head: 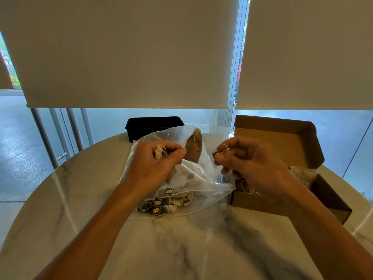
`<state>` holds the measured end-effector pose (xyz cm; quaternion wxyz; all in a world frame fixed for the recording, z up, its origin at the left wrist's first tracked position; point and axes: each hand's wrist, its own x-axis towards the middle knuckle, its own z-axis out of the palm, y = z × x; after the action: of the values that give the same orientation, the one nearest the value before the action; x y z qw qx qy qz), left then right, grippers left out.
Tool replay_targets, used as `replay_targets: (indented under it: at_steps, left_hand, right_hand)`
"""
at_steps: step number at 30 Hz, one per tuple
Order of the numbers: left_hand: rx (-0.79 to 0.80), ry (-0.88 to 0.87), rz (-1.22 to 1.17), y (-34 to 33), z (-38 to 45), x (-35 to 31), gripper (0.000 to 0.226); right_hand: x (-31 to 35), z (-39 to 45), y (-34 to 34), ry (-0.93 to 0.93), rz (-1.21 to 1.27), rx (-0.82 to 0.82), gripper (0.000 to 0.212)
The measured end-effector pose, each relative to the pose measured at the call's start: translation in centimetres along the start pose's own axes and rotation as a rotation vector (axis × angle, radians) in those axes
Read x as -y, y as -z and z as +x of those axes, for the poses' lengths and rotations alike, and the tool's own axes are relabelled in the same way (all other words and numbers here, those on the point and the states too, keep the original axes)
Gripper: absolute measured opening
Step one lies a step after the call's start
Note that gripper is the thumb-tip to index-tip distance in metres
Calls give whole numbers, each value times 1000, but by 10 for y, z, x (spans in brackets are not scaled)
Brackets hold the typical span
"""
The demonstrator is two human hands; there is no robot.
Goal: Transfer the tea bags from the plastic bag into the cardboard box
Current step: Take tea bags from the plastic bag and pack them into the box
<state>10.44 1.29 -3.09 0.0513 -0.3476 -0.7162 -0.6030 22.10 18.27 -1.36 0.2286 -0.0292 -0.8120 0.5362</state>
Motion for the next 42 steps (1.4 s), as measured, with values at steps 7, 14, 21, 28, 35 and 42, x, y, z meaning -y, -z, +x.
replay_targets:
  at_steps: [7,14,21,28,35,42]
  left_hand:
    - [183,-50,91,-9,-6,-3,8]
    - [218,-91,155,-14,-10,-5,10]
    - [214,-33,111,-14,-10,-2,7]
    - [170,-1,135,-13,-7,5,7]
    - [177,-4,133,-12,-8,2,6]
    - [177,-16,137,-12,-8,3,6]
  right_hand:
    - [-1,2,-3,110,19,-111,19]
    - [-1,4,4,109,-42,-57,18]
    - [0,3,42,74,-253,-147,16]
    - [-27,7,68,-86,-486,-65,17]
    - [-54,17,59,-140,-454,11,16]
    - [-64,22,54,-133,-439,8,19]
